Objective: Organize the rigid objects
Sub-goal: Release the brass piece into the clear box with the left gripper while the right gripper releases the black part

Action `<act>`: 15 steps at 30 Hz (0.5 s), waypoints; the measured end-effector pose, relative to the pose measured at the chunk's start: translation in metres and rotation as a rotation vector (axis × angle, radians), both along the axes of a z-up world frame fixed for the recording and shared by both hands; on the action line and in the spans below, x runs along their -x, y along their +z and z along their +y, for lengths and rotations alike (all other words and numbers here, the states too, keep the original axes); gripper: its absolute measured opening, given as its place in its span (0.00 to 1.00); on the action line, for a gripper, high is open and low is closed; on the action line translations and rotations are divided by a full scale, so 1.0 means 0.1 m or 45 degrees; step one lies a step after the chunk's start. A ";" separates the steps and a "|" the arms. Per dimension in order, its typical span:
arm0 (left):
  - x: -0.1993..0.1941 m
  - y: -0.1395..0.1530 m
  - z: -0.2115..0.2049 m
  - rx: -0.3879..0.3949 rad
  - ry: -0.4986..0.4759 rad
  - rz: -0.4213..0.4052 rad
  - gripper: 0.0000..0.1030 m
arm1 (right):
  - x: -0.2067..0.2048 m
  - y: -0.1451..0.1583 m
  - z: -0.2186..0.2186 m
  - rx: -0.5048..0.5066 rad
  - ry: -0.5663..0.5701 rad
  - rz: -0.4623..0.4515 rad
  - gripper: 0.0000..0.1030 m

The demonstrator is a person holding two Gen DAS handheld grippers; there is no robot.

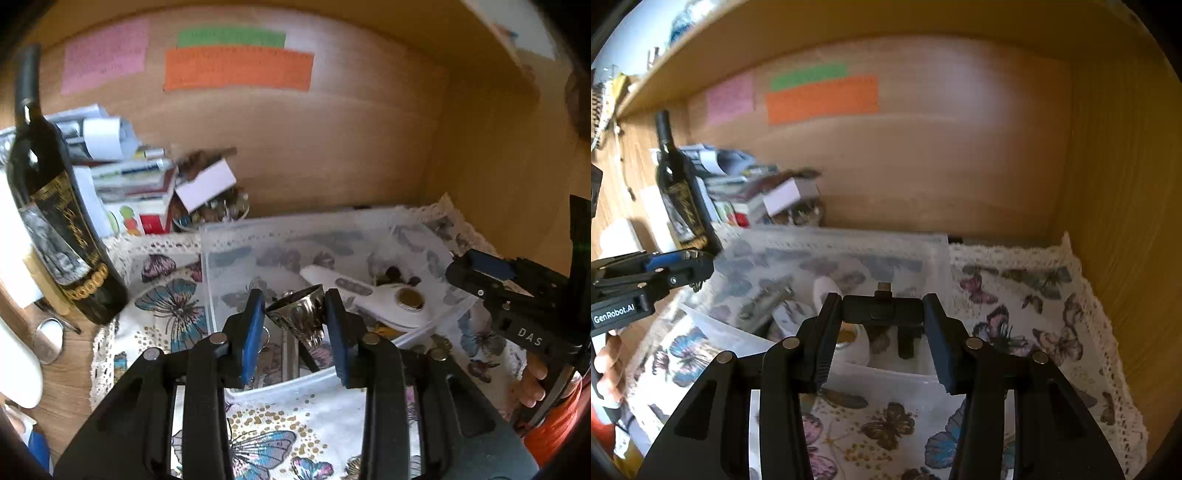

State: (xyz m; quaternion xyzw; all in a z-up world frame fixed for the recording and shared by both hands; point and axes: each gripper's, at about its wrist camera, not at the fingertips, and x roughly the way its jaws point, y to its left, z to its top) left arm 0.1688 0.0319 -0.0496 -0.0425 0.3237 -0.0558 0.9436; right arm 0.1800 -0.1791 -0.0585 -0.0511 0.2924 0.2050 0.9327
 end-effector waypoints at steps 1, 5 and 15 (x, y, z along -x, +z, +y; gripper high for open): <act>-0.04 -0.04 0.00 -0.002 0.001 0.015 0.32 | -0.02 -0.03 0.00 0.002 -0.002 0.011 0.40; -0.14 -0.16 -0.01 -0.003 -0.001 0.061 0.32 | -0.10 -0.12 0.00 0.010 -0.015 0.050 0.40; -0.15 -0.18 -0.01 -0.015 0.012 0.060 0.34 | -0.09 -0.15 0.04 0.040 -0.020 0.040 0.46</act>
